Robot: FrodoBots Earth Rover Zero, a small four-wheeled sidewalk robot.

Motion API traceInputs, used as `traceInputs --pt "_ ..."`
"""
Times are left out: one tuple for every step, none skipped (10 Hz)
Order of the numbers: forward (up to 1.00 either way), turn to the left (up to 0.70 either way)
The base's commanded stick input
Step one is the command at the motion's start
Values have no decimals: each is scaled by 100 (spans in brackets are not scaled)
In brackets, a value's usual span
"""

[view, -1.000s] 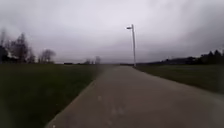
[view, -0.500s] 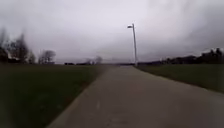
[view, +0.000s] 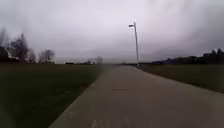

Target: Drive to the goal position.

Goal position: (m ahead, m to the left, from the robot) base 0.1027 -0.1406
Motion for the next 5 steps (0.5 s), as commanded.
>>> traceInputs --pt "85 -8" --pt "85 0" --pt "85 0" --pt "85 0" --pt "85 0"
